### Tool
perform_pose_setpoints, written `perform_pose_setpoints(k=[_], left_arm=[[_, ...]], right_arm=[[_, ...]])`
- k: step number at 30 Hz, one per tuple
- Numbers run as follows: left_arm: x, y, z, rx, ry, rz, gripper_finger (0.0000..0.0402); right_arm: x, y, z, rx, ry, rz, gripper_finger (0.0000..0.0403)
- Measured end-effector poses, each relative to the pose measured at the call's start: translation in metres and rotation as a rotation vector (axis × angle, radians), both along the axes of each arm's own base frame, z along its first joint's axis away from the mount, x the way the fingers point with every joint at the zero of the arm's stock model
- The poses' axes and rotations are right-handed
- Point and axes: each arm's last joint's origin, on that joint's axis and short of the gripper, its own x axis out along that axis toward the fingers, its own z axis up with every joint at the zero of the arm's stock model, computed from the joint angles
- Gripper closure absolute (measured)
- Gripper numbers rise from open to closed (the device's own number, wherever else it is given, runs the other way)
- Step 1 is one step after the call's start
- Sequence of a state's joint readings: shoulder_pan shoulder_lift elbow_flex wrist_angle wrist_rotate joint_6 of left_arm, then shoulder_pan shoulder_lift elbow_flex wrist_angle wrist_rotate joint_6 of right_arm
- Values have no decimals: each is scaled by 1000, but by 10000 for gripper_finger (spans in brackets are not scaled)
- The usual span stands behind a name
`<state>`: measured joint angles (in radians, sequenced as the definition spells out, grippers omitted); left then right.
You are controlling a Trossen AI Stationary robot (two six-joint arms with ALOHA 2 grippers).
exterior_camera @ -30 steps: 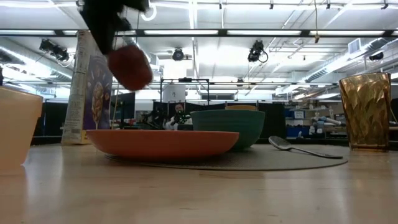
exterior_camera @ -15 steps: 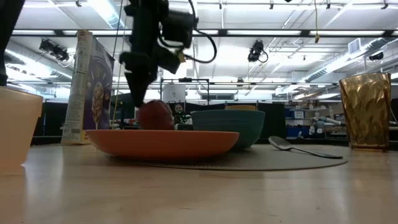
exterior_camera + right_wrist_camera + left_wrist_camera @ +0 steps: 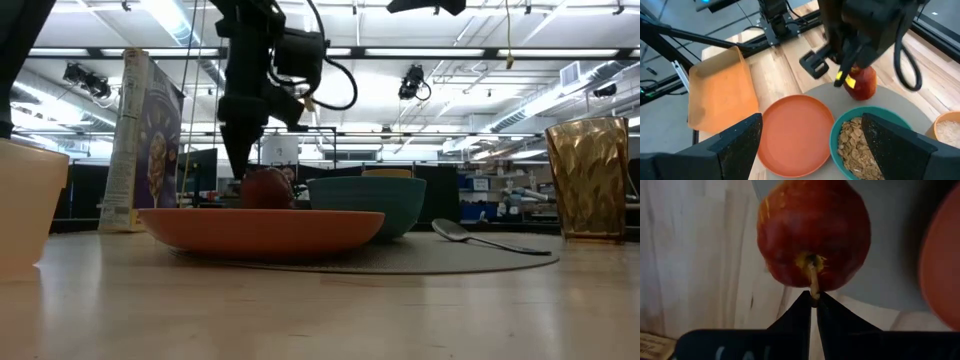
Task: Arrange a breakfast setting
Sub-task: Put the apple on the placemat left side of the bowl
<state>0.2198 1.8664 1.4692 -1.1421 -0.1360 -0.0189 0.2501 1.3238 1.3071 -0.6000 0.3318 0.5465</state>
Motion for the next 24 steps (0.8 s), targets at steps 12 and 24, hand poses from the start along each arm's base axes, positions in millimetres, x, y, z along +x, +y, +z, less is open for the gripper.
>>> perform_pose_setpoints(k=[12, 24], left_arm=[[0, 14, 18, -102, 18, 177, 383], [10, 19, -6, -158, 46, 263, 375]], right_arm=[[2, -2, 2, 3, -30, -29, 55], [4, -7, 4, 29, -56, -54, 55]])
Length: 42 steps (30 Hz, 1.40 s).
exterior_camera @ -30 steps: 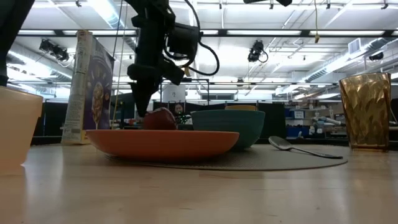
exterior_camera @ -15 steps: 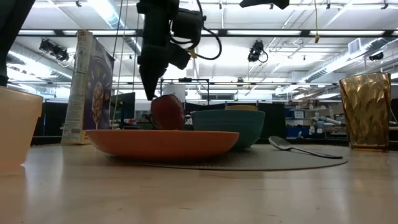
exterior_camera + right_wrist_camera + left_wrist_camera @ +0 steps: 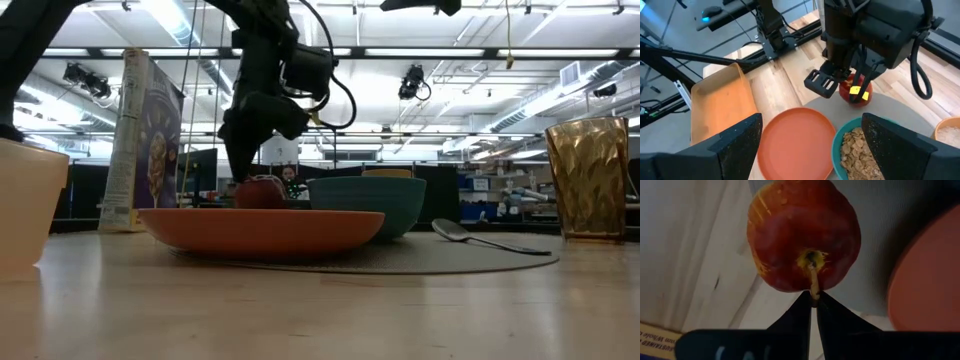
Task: Arrange a breakfast setting
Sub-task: Put the apple on the placemat left side of the bowl
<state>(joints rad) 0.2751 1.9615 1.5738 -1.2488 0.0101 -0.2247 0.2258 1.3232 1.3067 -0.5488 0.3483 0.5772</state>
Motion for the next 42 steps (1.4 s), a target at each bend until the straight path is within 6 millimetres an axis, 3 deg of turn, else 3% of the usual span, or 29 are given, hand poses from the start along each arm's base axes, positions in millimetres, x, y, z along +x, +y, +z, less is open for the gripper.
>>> perform_pose_setpoints(k=[8, 20, 28, 42], left_arm=[[3, 2, 0, 16, -28, 13, 368], [7, 3, 0, 28, -67, 19, 300], [10, 4, 1, 41, -115, 4, 294], [22, 15, 35, 84, -242, -20, 294]], right_arm=[[-1, 6, 0, 22, -3, 10, 55], [-1, 6, 0, 21, -1, 12, 55], [-1, 6, 0, 23, 1, 19, 55], [-2, 7, -1, 34, 5, 38, 55]])
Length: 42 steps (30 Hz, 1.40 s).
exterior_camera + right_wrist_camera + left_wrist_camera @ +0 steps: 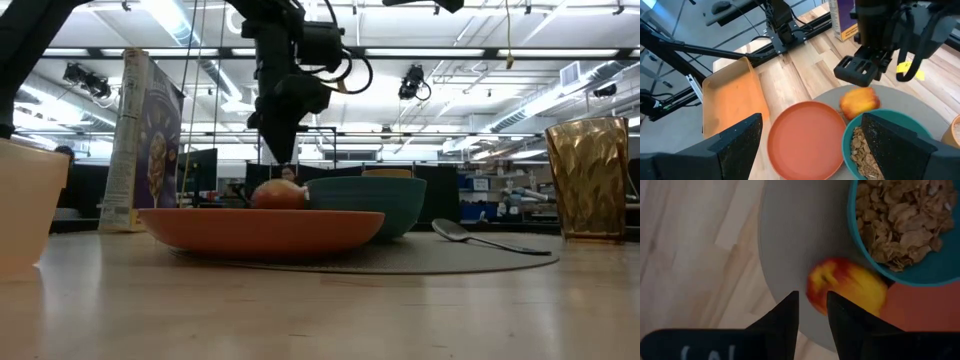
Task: Arrange a breakfast setting
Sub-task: Put the apple on the placemat left side of the bowl
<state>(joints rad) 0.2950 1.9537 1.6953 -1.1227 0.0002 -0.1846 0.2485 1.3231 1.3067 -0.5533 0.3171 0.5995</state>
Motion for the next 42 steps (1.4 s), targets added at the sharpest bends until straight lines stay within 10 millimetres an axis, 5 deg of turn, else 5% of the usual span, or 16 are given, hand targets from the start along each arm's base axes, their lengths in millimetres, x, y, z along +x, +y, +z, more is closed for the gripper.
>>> perform_pose_setpoints(k=[4, 9, 14, 24, 30, 42], left_arm=[[-2, -8, 7, 8, 31, -110, 294], [-8, -42, 23, 17, 37, -259, 294], [-9, -72, 37, 7, -19, -206, 295], [-16, -128, 21, 133, -6, -688, 297], [-36, -127, -17, 260, -59, -1074, 315], [-40, -111, -49, 472, -37, -1470, 319]], right_arm=[[0, 0, -1, 4, 7, 9, 55], [-1, 1, -2, 16, 29, 22, 55], [-2, 0, -3, 15, 35, 16, 55], [-5, 7, -5, 17, 58, 55, 55], [-11, 25, -6, 30, 69, 95, 55], [-14, 31, -7, 74, 79, 52, 55]])
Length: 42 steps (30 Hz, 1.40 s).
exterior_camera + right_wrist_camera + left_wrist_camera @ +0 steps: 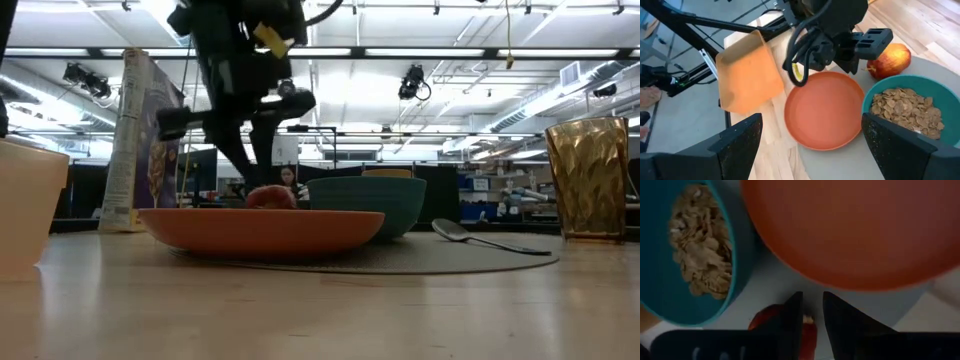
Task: Arrange a breakfast setting
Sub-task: Put the apple on the placemat left side of the bowl
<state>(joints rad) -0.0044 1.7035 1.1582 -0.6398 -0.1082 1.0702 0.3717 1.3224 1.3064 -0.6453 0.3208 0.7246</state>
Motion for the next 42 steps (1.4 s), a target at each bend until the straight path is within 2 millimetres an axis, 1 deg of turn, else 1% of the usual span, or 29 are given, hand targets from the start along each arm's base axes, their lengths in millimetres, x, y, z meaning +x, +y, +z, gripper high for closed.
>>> perform_pose_setpoints(k=[2, 5, 8, 11, 13, 17, 21, 24, 30, 33, 37, 42], left_arm=[[-3, 4, -6, 23, 12, -42, 309], [-8, 13, -17, 55, 34, -80, 283], [-8, 21, -25, 135, 1, -109, 253], [-3, 24, -24, 181, -57, -126, 231], [-2, 23, -24, 188, -65, -157, 224], [-4, 24, -25, 206, -33, -214, 224], [-5, 29, -25, 205, -30, -223, 229], [-5, 28, -25, 199, -31, -227, 229], [-3, 13, -25, 176, -44, -236, 229], [0, 9, -28, 149, -69, -210, 230], [5, 14, -29, 143, -105, -153, 230], [6, 20, -32, 163, -101, -110, 230]], right_arm=[[0, 0, 0, 10, -1, -10, 55], [0, 0, 0, 11, -1, -13, 55], [0, -1, 0, 11, -1, -14, 55], [1, -3, 0, 11, -1, -22, 55], [1, -4, 0, 12, -1, -30, 55], [2, -5, 1, 15, -9, -34, 55], [2, -5, 1, 16, -9, -35, 55], [2, -6, 1, 24, -11, -52, 55], [2, -6, 1, 16, -15, -65, 55], [2, -6, 1, 21, -16, -70, 55], [3, -6, 1, 23, -21, -70, 55], [3, -6, 2, 27, -29, -70, 55]])
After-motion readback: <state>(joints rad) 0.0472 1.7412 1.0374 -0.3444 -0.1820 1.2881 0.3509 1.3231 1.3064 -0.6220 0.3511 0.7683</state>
